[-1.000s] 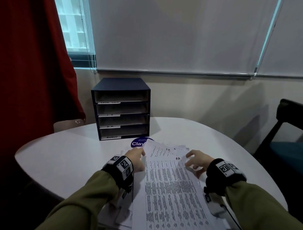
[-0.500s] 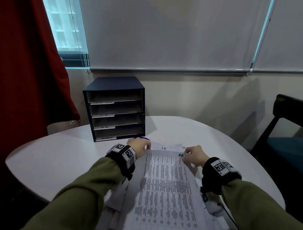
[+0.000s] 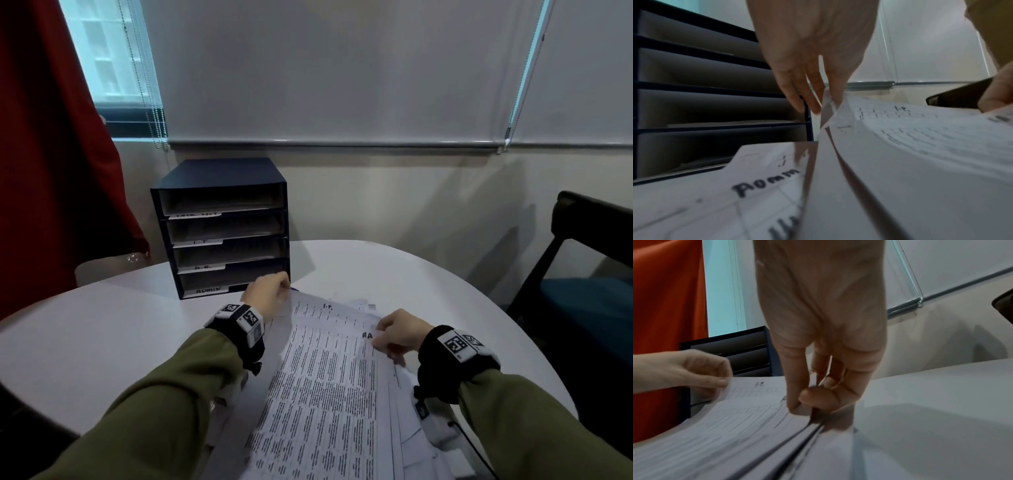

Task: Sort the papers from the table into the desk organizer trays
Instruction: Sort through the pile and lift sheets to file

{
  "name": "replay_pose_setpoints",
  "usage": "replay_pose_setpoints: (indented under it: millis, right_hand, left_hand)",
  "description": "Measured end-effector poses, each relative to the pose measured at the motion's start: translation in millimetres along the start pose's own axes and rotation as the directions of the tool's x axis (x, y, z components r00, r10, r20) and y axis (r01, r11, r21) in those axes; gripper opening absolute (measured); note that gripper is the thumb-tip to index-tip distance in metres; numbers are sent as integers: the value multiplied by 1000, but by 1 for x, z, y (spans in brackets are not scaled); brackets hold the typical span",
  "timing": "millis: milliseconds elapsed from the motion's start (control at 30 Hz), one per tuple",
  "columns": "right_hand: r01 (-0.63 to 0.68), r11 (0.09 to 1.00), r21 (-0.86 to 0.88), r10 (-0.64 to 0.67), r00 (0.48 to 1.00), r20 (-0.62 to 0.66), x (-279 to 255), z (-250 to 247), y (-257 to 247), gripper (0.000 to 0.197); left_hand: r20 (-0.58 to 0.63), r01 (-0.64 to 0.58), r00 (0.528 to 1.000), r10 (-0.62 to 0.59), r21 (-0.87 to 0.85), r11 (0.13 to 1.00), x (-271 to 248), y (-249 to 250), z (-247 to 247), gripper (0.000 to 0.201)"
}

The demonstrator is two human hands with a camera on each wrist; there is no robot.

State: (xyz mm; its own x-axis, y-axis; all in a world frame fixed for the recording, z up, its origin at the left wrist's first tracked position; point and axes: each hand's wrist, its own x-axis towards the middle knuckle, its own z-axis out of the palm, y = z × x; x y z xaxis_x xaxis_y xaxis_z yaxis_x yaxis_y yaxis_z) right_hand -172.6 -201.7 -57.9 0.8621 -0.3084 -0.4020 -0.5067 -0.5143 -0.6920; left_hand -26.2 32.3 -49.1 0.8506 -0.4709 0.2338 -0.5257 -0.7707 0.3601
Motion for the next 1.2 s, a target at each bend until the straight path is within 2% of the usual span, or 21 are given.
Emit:
replay_pose_setpoints:
  millis: [100, 167, 200, 233, 300, 367, 433, 533, 600, 733, 833, 933, 1033, 1100, 1200]
  right_hand:
    - [-8, 999, 52, 5, 999, 50, -2, 1, -5, 17]
    - [-7, 998, 55, 4, 998, 62, -1, 4, -8, 19]
    - [-4, 999, 38, 2, 998, 63, 0, 6, -10, 18]
    - [-2, 1000, 18, 1, 998, 61, 0, 8, -11, 17]
    - [-2, 1000, -11, 3, 998, 58, 2, 14, -12, 17]
    - [-7, 1000, -15, 8, 999, 46, 0, 19, -14, 17]
    - [-9, 1000, -8, 9, 1000, 23, -2, 19, -18, 16]
    - [3, 1000, -15, -5, 996, -89, 2, 16, -17, 23]
    - [3, 1000, -4, -3, 996, -91, 4, 18, -15, 30]
    - [1, 1000, 2, 0, 991, -131, 10, 28, -20, 19]
    - [-11, 1000, 17, 13, 991, -130, 15, 36, -31, 16]
    - [2, 991, -133, -22, 988, -153, 19, 34, -40, 16]
    - [-53, 962, -269, -2, 979, -203, 20, 21, -35, 18]
    - [-47, 953, -298, 0, 988, -157, 16, 14, -31, 21]
    - [8, 956, -292, -62, 983, -174, 8, 6, -25, 13]
  left_hand:
    - [183, 182, 974, -136, -269, 946, -8, -14, -5, 3]
    - [311, 352, 923, -227, -441, 826, -19, -18, -9, 8]
    - [380, 417, 893, -240, -501, 758, -26, -18, -11, 16]
    - [436, 450, 871, -229, -518, 727, -32, -18, -12, 27]
    - [480, 440, 854, -200, -461, 771, -43, -22, -12, 49]
    - [470, 419, 858, -206, -410, 810, -50, -25, -11, 53]
    - [473, 429, 851, -229, -375, 822, -57, -28, -14, 41]
    - [517, 465, 810, -277, -280, 840, -67, -37, -14, 28]
    - [528, 471, 793, -304, -216, 855, -74, -43, -13, 26]
    - [513, 464, 800, -310, -201, 863, -87, -45, -11, 20]
    - [489, 455, 816, -309, -213, 865, -94, -46, -8, 23]
    - [482, 454, 822, -301, -238, 859, -97, -47, -7, 22]
    - [478, 463, 823, -309, -247, 851, -97, -46, -8, 20]
    - [475, 469, 820, -318, -240, 850, -98, -45, -8, 22]
    - [466, 472, 822, -329, -232, 851, -98, -46, -7, 25]
